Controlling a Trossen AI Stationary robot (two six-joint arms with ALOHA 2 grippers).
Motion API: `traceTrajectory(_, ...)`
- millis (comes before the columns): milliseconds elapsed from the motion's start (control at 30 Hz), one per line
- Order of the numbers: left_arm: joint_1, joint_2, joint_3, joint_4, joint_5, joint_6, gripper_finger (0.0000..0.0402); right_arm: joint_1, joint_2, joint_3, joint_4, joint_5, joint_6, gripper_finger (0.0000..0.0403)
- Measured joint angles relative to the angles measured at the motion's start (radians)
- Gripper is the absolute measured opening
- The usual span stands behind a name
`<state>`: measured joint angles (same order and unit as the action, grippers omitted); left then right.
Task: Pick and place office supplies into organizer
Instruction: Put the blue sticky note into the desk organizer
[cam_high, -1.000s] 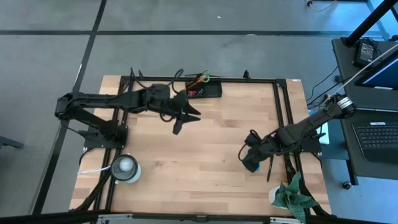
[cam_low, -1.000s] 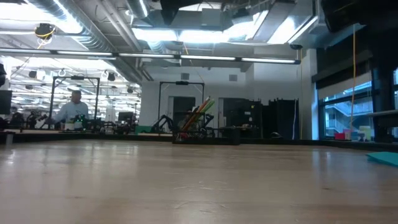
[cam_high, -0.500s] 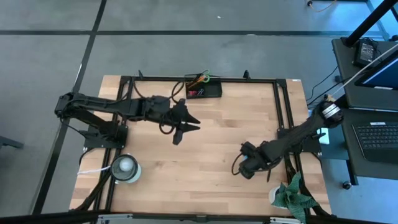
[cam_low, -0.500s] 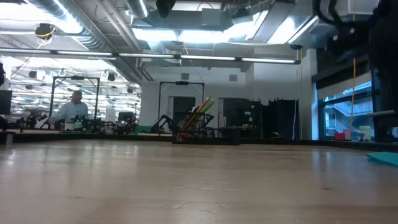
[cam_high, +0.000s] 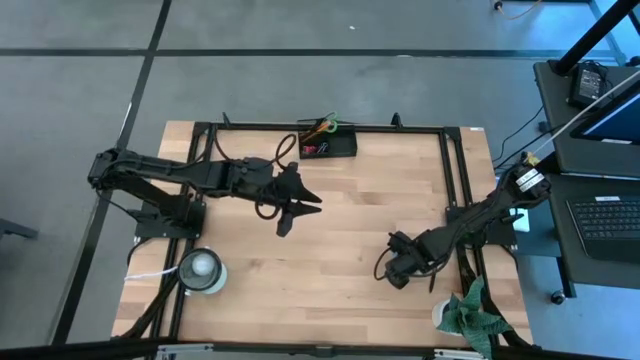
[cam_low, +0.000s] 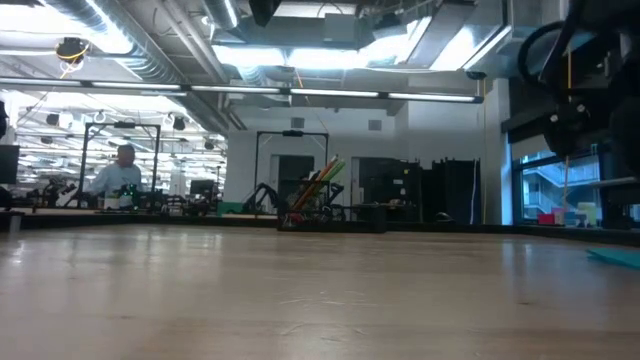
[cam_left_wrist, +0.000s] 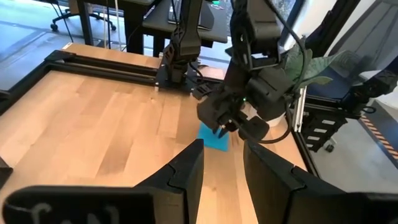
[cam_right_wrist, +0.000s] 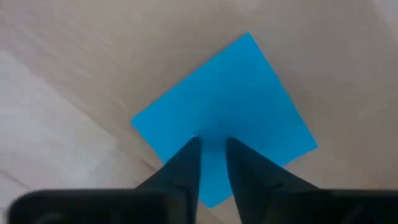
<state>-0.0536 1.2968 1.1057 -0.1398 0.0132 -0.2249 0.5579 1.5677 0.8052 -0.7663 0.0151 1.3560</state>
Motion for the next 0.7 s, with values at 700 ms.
traceTrajectory(700,0.000,0.112,0.000,-0.109,-0.078,-0.008,0.0106,-0.210,0.083,-0.054,0.457,0.028,-0.240,0.0005)
